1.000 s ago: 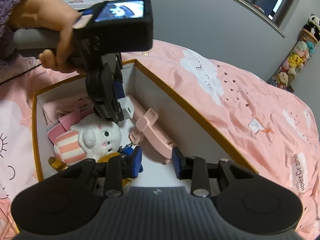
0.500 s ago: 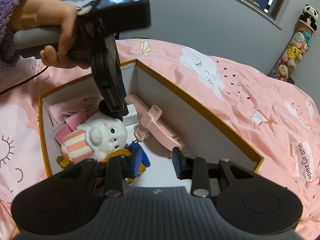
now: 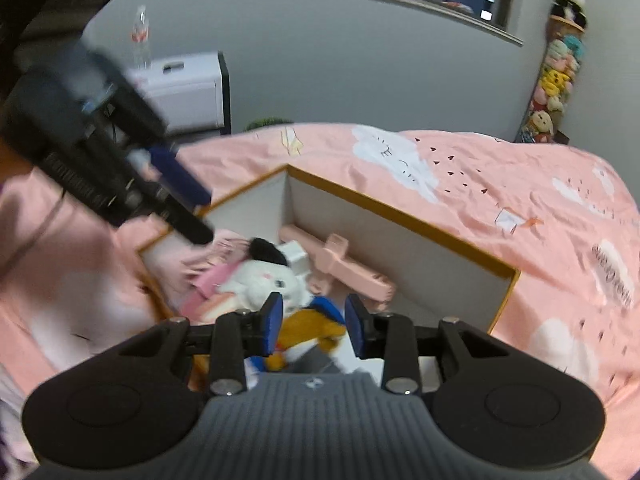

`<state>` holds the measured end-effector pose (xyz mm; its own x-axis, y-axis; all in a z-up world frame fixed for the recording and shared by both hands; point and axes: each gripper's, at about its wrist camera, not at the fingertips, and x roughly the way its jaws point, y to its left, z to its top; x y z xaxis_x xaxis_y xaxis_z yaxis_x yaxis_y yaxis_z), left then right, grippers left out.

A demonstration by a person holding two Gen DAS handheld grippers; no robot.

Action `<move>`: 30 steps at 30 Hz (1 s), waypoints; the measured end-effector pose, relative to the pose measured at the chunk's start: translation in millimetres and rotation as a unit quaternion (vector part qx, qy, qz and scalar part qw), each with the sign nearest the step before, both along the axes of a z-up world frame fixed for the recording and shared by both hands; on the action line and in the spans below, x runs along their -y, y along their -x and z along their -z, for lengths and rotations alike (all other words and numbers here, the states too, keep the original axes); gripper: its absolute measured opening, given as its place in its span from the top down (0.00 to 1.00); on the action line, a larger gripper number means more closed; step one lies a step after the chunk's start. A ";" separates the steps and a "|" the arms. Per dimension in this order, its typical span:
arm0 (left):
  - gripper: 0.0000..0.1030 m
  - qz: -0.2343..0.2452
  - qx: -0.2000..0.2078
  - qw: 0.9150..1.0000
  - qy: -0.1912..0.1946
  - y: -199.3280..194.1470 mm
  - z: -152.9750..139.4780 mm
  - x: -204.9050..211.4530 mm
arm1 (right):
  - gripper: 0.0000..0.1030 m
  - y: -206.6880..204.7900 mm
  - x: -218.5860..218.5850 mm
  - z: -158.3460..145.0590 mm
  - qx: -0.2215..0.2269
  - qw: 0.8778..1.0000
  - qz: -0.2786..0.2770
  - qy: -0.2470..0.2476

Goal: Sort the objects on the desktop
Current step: 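Move both tools to the round mirror and yellow tape measure on the bedding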

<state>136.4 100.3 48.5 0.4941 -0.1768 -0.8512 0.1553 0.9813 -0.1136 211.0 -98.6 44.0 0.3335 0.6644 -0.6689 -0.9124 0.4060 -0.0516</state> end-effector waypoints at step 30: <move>0.54 -0.096 -0.252 0.962 0.040 96.0 128.7 28.6 | 0.47 129.7 46.8 123.2 -0.135 0.982 0.110 0.080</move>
